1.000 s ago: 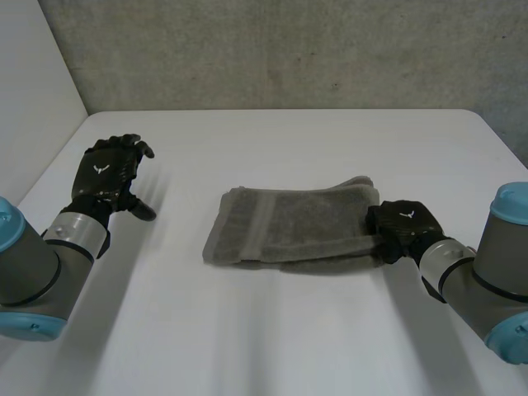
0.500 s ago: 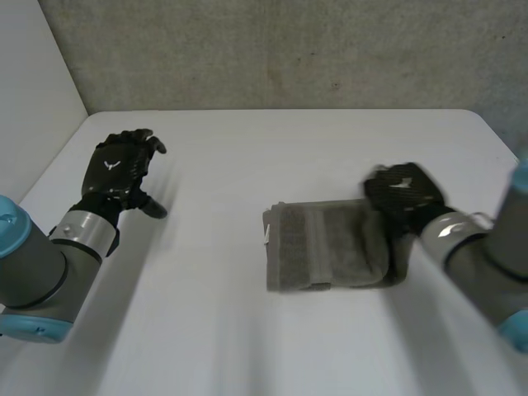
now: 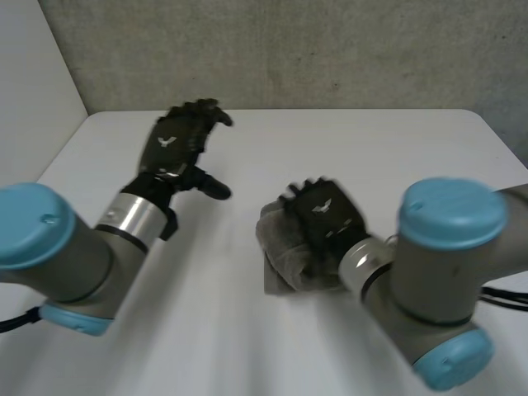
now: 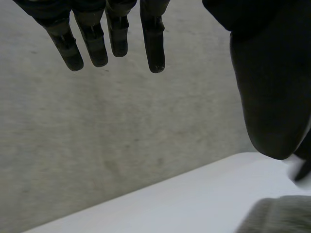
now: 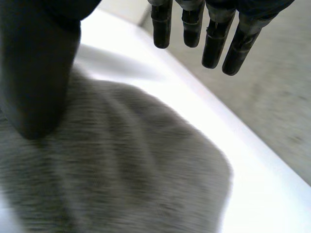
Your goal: Fold the towel.
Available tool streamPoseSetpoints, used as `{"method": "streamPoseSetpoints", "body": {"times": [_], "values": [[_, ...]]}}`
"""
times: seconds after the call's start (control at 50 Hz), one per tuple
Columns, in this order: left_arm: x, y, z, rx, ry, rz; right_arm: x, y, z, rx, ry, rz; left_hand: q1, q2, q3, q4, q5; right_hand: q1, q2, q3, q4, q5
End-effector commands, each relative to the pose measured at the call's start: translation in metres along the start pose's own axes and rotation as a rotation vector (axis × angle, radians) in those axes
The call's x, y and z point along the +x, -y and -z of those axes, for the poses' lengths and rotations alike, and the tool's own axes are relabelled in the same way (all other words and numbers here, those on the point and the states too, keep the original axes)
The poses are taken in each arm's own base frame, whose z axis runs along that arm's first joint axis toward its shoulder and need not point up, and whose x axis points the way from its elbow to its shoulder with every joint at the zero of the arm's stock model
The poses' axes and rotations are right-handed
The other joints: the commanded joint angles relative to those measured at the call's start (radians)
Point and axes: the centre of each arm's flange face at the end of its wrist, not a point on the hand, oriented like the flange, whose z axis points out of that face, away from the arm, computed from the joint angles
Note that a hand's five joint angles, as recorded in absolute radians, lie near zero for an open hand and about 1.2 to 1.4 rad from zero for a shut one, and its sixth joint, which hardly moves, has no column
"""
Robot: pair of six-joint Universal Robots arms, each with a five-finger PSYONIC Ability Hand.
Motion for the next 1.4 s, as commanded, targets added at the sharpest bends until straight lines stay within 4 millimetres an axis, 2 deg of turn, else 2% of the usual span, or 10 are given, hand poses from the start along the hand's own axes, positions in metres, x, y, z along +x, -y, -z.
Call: {"method": "streamPoseSetpoints", "body": {"times": [0.02,0.12,0.34,0.6,0.78,1.02,1.1,1.14,1.24,1.4], "values": [[0.029,-0.025,-0.010,-0.065,-0.069,0.023,0.052,0.008,-0.001,0.034,-0.123,-0.175,-0.063,-0.059,-0.070,-0.073,-0.049,-0.064,-0.073,-0.074,-0.085,-0.067],[0.061,-0.057,-0.012,-0.184,-0.131,0.056,0.083,-0.001,-0.008,0.023,-0.165,-0.243,-0.063,-0.059,-0.070,-0.073,-0.049,-0.064,-0.073,-0.074,-0.085,-0.067],[0.066,-0.104,-0.010,-0.341,-0.033,0.071,0.082,-0.035,-0.025,-0.085,-0.064,-0.291,-0.058,-0.053,-0.065,-0.067,-0.043,-0.064,-0.073,-0.074,-0.085,-0.067],[0.060,-0.117,-0.001,-0.403,0.014,0.058,0.065,-0.074,-0.036,-0.216,-0.014,-0.320,-0.060,-0.056,-0.068,-0.070,-0.046,-0.064,-0.073,-0.074,-0.085,-0.067],[0.060,-0.110,0.001,-0.408,0.016,0.057,0.074,-0.051,-0.030,-0.157,-0.035,-0.311,-0.066,-0.062,-0.073,-0.076,-0.052,-0.064,-0.073,-0.074,-0.085,-0.067],[0.063,-0.028,-0.003,-0.422,0.041,0.054,0.103,0.016,-0.008,0.029,-0.157,-0.279,-0.069,-0.065,-0.076,-0.079,-0.055,-0.064,-0.073,-0.074,-0.085,-0.067],[0.046,0.004,-0.005,-0.389,0.092,0.054,0.120,0.042,0.004,0.094,-0.265,-0.266,-0.069,-0.065,-0.076,-0.079,-0.055,-0.064,-0.073,-0.074,-0.085,-0.067],[0.023,0.036,-0.007,-0.331,0.169,0.049,0.135,0.064,0.019,0.145,-0.391,-0.260,-0.069,-0.065,-0.076,-0.079,-0.055,-0.064,-0.073,-0.074,-0.085,-0.067],[-0.015,0.082,-0.007,-0.218,0.291,0.032,0.145,0.075,0.031,0.170,-0.473,-0.259,-0.069,-0.065,-0.076,-0.079,-0.055,-0.064,-0.073,-0.074,-0.085,-0.067],[-0.032,0.126,-0.004,-0.111,0.347,0.017,0.145,0.082,0.040,0.156,-0.470,-0.254,-0.069,-0.065,-0.076,-0.079,-0.055,-0.064,-0.073,-0.074,-0.085,-0.067]]}}
